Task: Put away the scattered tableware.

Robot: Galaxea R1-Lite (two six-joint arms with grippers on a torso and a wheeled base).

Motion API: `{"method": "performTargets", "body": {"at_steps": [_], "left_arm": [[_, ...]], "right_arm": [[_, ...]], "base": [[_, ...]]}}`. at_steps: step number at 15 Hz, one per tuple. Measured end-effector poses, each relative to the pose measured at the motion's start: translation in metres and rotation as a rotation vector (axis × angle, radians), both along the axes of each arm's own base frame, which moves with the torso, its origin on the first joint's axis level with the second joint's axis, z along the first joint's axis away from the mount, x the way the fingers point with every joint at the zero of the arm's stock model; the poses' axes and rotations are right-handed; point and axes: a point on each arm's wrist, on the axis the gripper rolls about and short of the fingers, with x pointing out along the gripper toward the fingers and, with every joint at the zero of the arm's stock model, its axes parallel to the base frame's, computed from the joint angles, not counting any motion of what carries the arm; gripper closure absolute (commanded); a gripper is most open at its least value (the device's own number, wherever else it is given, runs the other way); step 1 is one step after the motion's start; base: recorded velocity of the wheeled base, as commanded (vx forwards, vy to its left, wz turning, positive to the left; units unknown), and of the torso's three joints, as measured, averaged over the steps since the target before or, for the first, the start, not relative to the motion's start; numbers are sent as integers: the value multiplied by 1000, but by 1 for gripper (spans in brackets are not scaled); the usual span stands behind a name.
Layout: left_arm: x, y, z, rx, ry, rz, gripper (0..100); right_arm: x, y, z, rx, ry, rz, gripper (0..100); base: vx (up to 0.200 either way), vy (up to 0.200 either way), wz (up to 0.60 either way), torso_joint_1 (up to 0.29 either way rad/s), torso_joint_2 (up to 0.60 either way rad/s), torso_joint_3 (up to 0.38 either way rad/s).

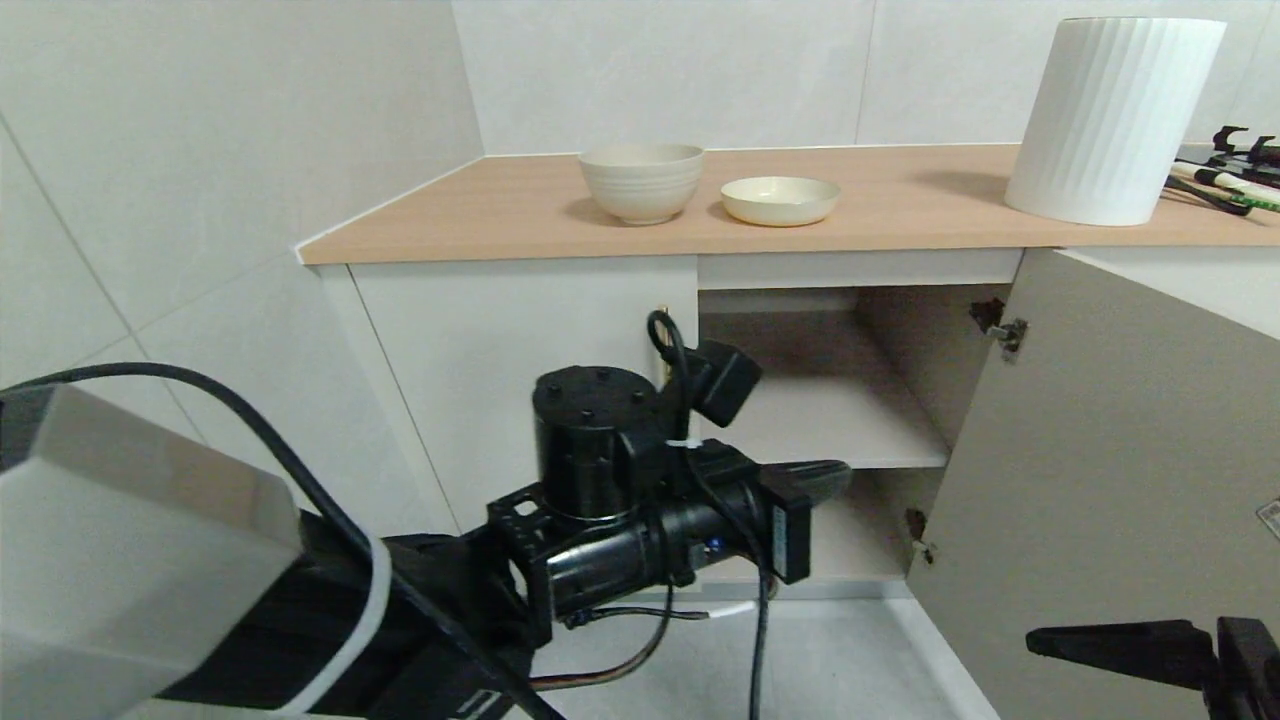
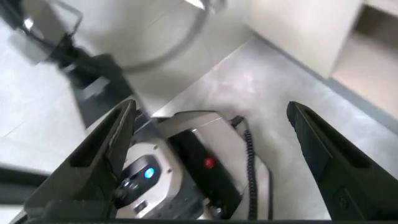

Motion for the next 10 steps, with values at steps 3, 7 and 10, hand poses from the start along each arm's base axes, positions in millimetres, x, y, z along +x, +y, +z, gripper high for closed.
{"method": "performTargets", "body": {"at_steps": [3, 7, 10], "left_arm": [[-2, 54, 18, 18, -65, 103, 100], [-19, 131, 50, 62, -38, 278, 100], [-46, 173, 66, 138, 69, 366, 100]], "right_arm": [[12, 8, 8, -11, -4, -68, 0], [50, 22, 28, -58, 20, -193, 0], [71, 34, 45, -89, 51, -213, 0]], "base": [[0, 0, 0, 0, 0, 0], [0, 0, 0, 0, 0, 0], [0, 0, 0, 0, 0, 0]]}}
